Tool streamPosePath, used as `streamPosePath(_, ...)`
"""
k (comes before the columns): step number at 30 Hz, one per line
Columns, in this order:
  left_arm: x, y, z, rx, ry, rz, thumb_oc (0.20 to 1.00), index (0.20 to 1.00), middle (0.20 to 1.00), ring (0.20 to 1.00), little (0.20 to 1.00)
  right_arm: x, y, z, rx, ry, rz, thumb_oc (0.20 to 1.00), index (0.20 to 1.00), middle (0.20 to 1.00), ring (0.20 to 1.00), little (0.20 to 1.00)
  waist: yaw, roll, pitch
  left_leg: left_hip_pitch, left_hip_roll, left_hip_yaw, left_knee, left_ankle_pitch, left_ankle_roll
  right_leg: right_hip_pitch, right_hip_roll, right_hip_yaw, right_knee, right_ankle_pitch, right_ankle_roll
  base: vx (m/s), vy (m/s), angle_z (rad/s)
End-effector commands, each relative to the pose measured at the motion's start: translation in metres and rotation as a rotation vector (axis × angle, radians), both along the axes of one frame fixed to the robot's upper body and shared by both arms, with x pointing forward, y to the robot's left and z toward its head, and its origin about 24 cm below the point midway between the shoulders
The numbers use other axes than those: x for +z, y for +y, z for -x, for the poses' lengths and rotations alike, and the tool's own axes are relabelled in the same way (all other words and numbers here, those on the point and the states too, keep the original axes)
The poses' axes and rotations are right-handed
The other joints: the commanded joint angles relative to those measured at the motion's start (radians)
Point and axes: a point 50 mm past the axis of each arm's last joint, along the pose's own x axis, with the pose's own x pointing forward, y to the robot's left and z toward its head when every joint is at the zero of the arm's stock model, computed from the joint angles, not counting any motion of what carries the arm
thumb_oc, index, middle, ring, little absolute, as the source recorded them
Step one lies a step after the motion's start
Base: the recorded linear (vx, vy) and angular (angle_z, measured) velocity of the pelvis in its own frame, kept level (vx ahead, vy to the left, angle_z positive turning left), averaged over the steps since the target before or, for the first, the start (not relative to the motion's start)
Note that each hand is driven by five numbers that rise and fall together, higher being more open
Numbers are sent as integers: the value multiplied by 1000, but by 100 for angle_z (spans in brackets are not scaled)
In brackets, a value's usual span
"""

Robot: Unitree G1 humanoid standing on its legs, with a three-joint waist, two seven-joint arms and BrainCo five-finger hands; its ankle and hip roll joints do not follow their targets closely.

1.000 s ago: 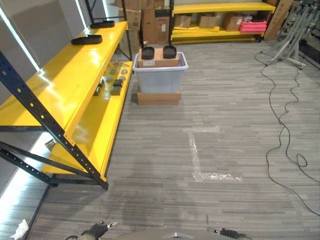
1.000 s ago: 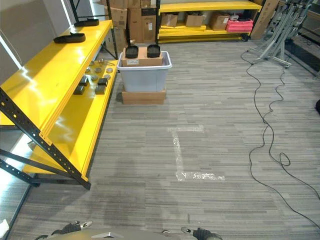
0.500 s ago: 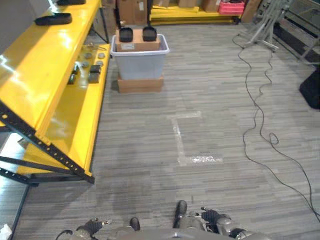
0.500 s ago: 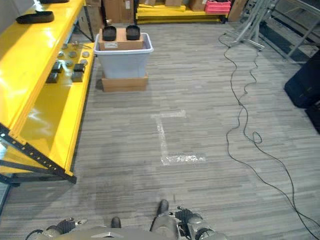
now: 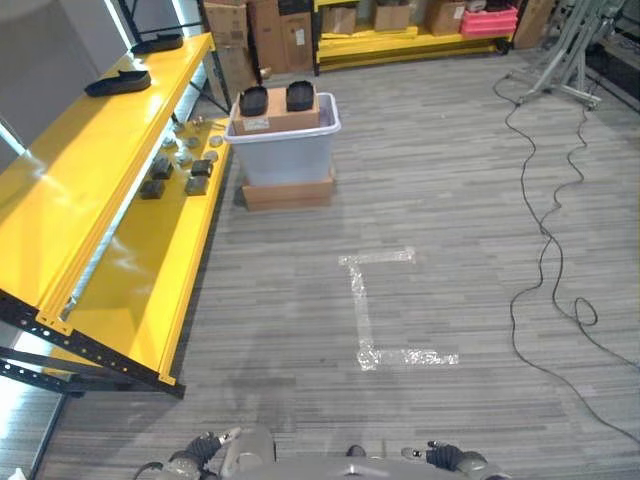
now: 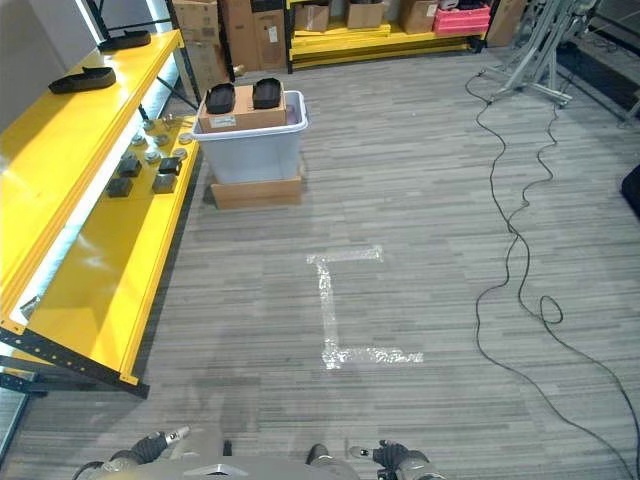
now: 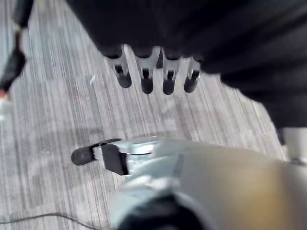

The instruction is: Move parts from the plastic box to the shelf.

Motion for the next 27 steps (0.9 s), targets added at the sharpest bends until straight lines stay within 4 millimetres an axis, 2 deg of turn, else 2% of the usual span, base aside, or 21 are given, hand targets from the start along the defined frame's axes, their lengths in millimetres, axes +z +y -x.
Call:
streamPosePath(1,4,5,-11,-14,-32,-13,1000,1000,1000,1000,1000,5,-9,-11,58,-22,42,1000,1000,1000,1000,1000,36,4,33,36,-19,61,-343,-51,79,36,-40,47,43,-109,97,541,0,-40)
streamPosePath(2,3,6,-7,-12,-20,-15,1000,1000,1000,1000,1000,5,-9,-11,72,-18,46,1000,1000,1000,1000,1000,54,7,37,41,-12,57,-468,-47,82,59,-37,51,39,-123,105,410,21,-38)
streamPosePath(3,3,6,-7,-12,-20,-15,1000,1000,1000,1000,1000,5,-9,-11,72,-18,46,1000,1000,1000,1000,1000,54,5,36,43,-14,58,-475,-42,82,57,-39,50,39,-122,105,310,51,-20)
streamPosePath(5,1,8,1,-22,8,-25,1000,1000,1000,1000,1000,6,-7,-14,99,-21,53,1000,1000,1000,1000,1000,90,22,32,33,6,-13,-704,23,72,99,-20,57,37,-154,116,375,68,-15)
streamPosePath(7,-1,9,11,-21,46,-32,1000,1000,1000,1000,1000,6,-4,-17,117,-23,48,1000,1000,1000,1000,1000,112,25,34,5,19,-79,-817,48,64,128,-18,79,44,-180,125,483,123,-31)
streamPosePath(8,-3,11,30,8,115,-30,1000,1000,1000,1000,1000,5,5,-21,154,-26,19,1000,1000,1000,1000,1000,126,27,21,19,18,-90,-842,62,62,156,-19,103,50,-197,139,414,134,-67)
streamPosePath(10,-4,12,37,12,137,-28,1000,1000,1000,1000,1000,4,11,-22,178,-29,6,1000,1000,1000,1000,1000,131,29,11,25,11,-87,-807,86,64,165,-27,104,57,-198,149,442,228,-82)
streamPosePath(11,-5,13,45,5,168,-34,1000,1000,1000,1000,1000,1,24,-24,204,-39,-33,1000,1000,1000,1000,1000,140,9,-18,19,-30,-75,-741,74,83,155,-77,109,103,-176,179,454,267,-71)
streamPosePath(12,-5,13,46,5,168,-35,1000,1000,1000,1000,1000,1,25,-23,204,-38,-33,1000,1000,1000,1000,1000,141,7,-19,18,-31,-74,-740,73,84,154,-79,109,105,-178,180,492,300,-34)
streamPosePath(14,-4,14,44,-3,164,-31,1000,1000,1000,1000,1000,0,36,-26,225,-48,-67,1000,1000,1000,1000,1000,143,-14,-37,28,-72,-56,-703,36,120,128,-132,122,199,-91,208,394,272,25)
streamPosePath(15,-3,17,38,-1,144,-33,1000,1000,1000,1000,1000,1,42,-32,238,-65,-86,1000,1000,1000,1000,1000,144,-25,-37,46,-97,-40,-690,9,143,97,-166,138,279,-7,225,482,418,22)
streamPosePath(16,-1,19,28,3,108,-35,1000,1000,1000,1000,1000,4,47,-41,240,-98,-98,1000,1000,1000,1000,1000,143,-20,-31,89,-134,-38,-681,-24,187,15,-217,159,478,183,246,341,321,6)
streamPosePath(19,0,19,22,5,88,-39,1000,1000,1000,1000,1000,6,46,-46,229,-115,-98,1000,1000,1000,1000,1000,135,-4,-28,123,-141,-42,-689,-34,209,-20,-237,157,568,254,245,231,229,9)
streamPosePath(20,1,19,15,1,69,-41,1000,1000,1000,1000,1000,7,46,-48,220,-124,-99,1000,1000,1000,1000,1000,126,14,-25,159,-145,-49,-703,-45,228,-48,-261,138,634,294,243,453,309,21)
streamPosePath(21,3,22,6,-15,41,-58,1000,1000,1000,1000,1000,6,45,-47,221,-122,-95,1000,1000,1000,1000,1000,106,39,-9,246,-152,-55,-742,-67,254,-105,-324,77,726,305,236,621,351,3)
streamPosePath(22,5,23,0,-24,25,-62,1000,1000,1000,1000,1000,6,43,-45,231,-114,-85,1000,1000,1000,1000,1000,90,53,-6,278,-144,-63,-757,-75,255,-144,-306,55,719,237,215,761,246,5)
streamPosePath(23,7,23,-8,-34,-4,-65,1000,1000,1000,1000,1000,5,41,-40,238,-100,-77,1000,1000,1000,1000,1000,66,71,4,334,-131,-85,-774,-92,249,-213,-256,11,677,119,193,450,47,2)
streamPosePath(24,7,23,-8,-34,-4,-65,1000,1000,1000,1000,1000,5,41,-40,238,-100,-77,1000,1000,1000,1000,1000,65,71,6,336,-130,-86,-775,-92,248,-210,-256,10,677,118,193,432,-20,14)
streamPosePath(25,9,23,-17,-41,-31,-67,1000,1000,1000,1000,1000,4,39,-39,234,-97,-71,1000,1000,1000,1000,1000,50,72,10,361,-125,-96,-788,-103,240,-244,-223,-17,616,80,185,394,-123,21)
streamPosePath(26,12,20,-30,-67,-72,-68,1000,1000,1000,1000,1000,5,35,-38,230,-98,-59,1000,1000,1000,1000,1000,15,65,22,417,-117,-128,-820,-120,221,-296,-137,-26,451,48,182,397,-123,26)
streamPosePath(27,12,20,-30,-67,-72,-68,1000,1000,1000,1000,1000,5,34,-38,230,-98,-59,1000,1000,1000,1000,1000,15,67,23,420,-114,-129,-822,-120,220,-292,-134,-28,448,48,181,418,-169,25)
